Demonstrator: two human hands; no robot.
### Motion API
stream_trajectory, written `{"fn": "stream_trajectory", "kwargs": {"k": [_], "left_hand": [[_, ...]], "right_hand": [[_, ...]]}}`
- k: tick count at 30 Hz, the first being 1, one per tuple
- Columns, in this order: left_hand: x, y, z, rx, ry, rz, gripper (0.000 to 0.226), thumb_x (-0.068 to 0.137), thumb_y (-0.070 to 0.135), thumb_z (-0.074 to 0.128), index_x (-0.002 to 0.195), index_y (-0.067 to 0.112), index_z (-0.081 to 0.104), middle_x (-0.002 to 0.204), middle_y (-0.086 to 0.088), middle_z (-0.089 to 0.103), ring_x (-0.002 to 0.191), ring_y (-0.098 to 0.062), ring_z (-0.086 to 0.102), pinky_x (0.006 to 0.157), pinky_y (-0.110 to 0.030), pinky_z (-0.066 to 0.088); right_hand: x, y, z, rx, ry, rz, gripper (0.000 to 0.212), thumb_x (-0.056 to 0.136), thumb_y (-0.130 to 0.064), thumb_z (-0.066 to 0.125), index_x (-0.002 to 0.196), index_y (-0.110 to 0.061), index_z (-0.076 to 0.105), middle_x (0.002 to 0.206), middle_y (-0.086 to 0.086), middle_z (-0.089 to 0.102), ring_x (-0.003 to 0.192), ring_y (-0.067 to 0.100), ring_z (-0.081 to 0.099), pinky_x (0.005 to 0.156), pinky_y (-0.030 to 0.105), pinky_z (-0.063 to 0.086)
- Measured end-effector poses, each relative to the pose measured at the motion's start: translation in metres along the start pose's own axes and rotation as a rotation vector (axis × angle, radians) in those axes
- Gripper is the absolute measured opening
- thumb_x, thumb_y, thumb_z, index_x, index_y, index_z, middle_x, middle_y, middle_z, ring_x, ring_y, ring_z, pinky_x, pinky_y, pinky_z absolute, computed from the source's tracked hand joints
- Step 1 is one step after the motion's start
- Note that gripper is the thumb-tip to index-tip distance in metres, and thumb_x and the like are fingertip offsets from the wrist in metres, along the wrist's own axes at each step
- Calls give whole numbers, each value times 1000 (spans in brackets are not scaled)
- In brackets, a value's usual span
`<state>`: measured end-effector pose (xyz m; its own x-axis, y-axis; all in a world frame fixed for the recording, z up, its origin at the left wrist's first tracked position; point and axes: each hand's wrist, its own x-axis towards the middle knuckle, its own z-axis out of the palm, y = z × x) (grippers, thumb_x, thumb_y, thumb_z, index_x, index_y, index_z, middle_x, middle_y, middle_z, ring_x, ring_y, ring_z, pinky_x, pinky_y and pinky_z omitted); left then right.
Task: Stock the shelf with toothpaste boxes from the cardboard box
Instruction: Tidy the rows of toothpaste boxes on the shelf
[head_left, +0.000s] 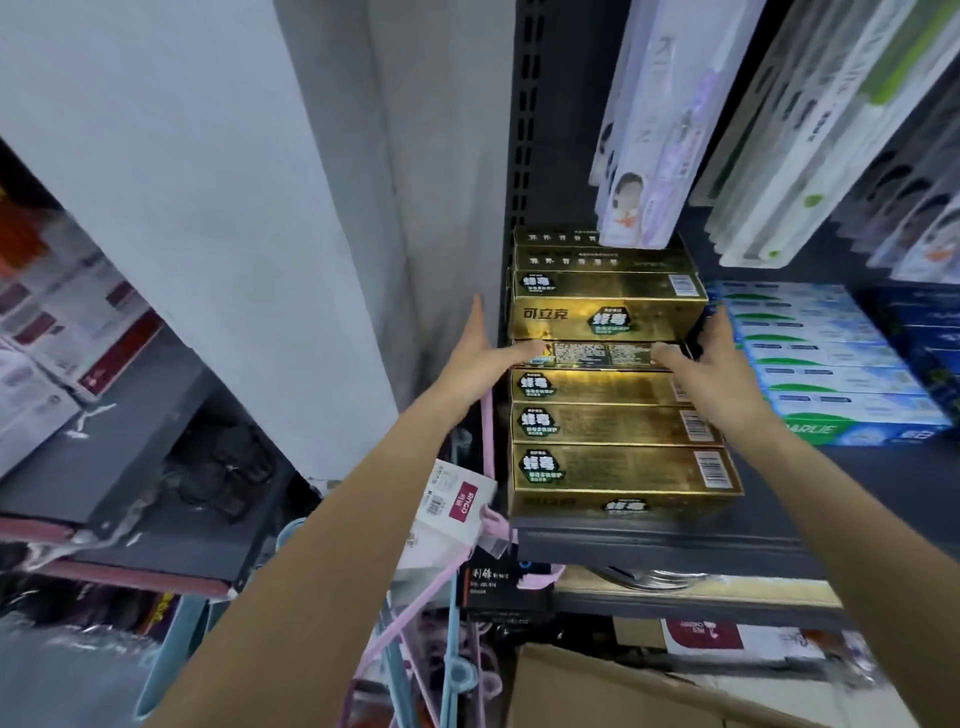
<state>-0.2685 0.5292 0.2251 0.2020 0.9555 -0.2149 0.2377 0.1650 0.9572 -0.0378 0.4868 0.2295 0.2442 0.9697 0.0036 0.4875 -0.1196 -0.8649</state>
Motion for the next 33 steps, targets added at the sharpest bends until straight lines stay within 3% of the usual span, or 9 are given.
{"fn": "stream_trajectory", "kwargs": {"k": [4,7,10,13,16,21,25,30,33], "left_hand": [[22,14,7,48,-97,41,80,79,15,75,141,23,25,124,13,48,113,-6,47,108,-33,34],[35,14,9,58,-98,35,76,73,11,78,135,20,35,120,6,60,108,-12,56,104,-42,41],[44,9,11,39,-86,27,77,70,8,79,133,23,37,116,5,62,108,-14,58,101,-42,43],[48,7,12,41,-75,44,76,72,5,77,133,23,36,114,7,61,106,-14,58,95,-36,44],[50,5,12,10,-74,42,74,72,4,77,132,22,39,109,8,62,100,-10,59,87,-31,44],[53,1,12,-5,-61,34,69,71,4,77,129,20,44,114,3,64,103,-11,60,88,-31,46],[53,1,14,0,-41,27,69,72,5,77,131,19,45,114,4,64,97,-8,59,71,-20,43],[55,2,17,9,-27,15,72,69,4,79,130,19,45,112,3,65,102,-14,61,82,-30,46],[56,3,17,2,-9,15,73,68,2,79,130,19,44,108,5,66,95,-8,61,70,-23,44]], "right_hand": [[19,-3,8,30,39,61,68,84,-7,63,140,-18,27,123,-4,53,116,16,50,97,31,37],[28,-4,14,77,79,117,69,81,-2,61,139,-17,28,127,2,55,119,21,51,106,41,37],[32,-4,16,80,95,140,73,79,-2,65,139,-17,27,130,6,55,122,23,50,109,43,35],[32,-2,15,8,106,116,71,81,-4,66,138,-14,26,133,8,52,124,24,48,105,31,32],[31,-3,15,-38,99,100,67,85,-5,64,139,-14,25,138,7,48,128,23,44,104,31,31],[28,-8,13,-82,80,102,66,88,-6,61,141,-15,22,140,7,47,129,24,44,105,31,32],[25,-12,13,-89,79,120,66,89,-6,60,142,-15,22,139,6,47,129,23,44,97,25,32],[25,-12,11,-84,82,130,66,89,-6,60,142,-14,22,138,6,48,129,23,44,103,29,33],[26,-11,10,-86,82,126,64,88,-6,61,140,-13,25,137,6,48,128,24,45,100,27,34]]}}
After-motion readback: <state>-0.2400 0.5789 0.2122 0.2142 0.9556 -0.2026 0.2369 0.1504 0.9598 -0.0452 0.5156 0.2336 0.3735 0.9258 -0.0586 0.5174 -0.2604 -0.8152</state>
